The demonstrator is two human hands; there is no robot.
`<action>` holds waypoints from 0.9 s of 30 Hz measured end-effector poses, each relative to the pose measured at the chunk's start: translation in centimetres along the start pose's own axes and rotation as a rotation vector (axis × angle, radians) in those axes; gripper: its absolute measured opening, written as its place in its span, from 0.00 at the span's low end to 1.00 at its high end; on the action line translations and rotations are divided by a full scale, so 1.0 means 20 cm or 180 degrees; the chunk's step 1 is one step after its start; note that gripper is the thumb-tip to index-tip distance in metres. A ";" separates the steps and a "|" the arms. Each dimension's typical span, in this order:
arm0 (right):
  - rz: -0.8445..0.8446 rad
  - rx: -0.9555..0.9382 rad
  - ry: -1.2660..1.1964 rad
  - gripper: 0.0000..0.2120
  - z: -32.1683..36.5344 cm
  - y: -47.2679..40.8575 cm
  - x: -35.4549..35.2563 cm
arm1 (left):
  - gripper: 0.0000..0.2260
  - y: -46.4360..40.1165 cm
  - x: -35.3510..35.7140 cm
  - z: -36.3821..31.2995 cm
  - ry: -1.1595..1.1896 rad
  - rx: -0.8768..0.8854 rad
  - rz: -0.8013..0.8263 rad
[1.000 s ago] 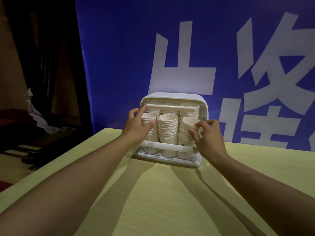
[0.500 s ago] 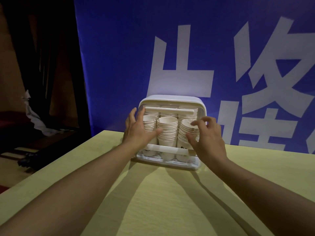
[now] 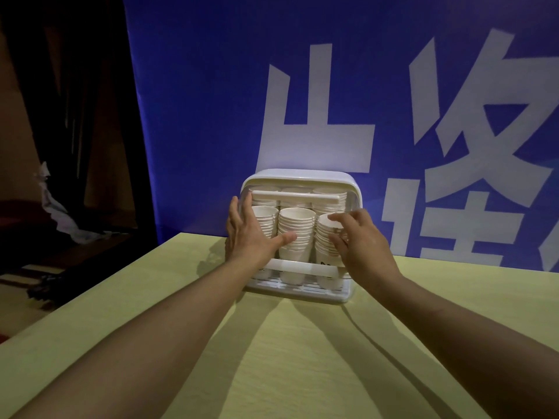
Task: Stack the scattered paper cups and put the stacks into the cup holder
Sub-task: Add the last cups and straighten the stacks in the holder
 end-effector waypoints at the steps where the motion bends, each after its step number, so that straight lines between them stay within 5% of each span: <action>1: -0.0125 0.0006 0.0026 0.21 0.00 0.01 -0.01 | 0.56 0.00 -0.01 0.00 0.0015 0.0022 0.0007; 5: -0.0576 -0.0070 0.0202 0.26 -0.03 0.01 -0.05 | 0.53 -0.01 -0.05 0.01 0.0032 0.0117 0.0035; 10: -0.0037 0.0049 -0.0025 0.29 -0.05 -0.02 -0.04 | 0.46 -0.02 -0.11 0.02 0.0142 0.0211 0.0105; 17: -0.0255 0.0171 -0.0338 0.23 -0.04 0.07 0.01 | 0.34 0.05 -0.13 0.11 0.0541 0.0214 0.0030; 27: -0.0215 0.0724 -0.0931 0.42 -0.08 0.03 0.05 | 0.21 0.01 -0.11 0.07 0.0577 0.0211 -0.0173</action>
Point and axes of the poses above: each hand's wrist, its own y-axis away from the middle knuckle, its own x-axis out of the palm, z = x × y, the point moved 1 cm from there along -y, towards the middle knuckle, and after that the axes turned 3 degrees about -x, right-handed, at the moved point
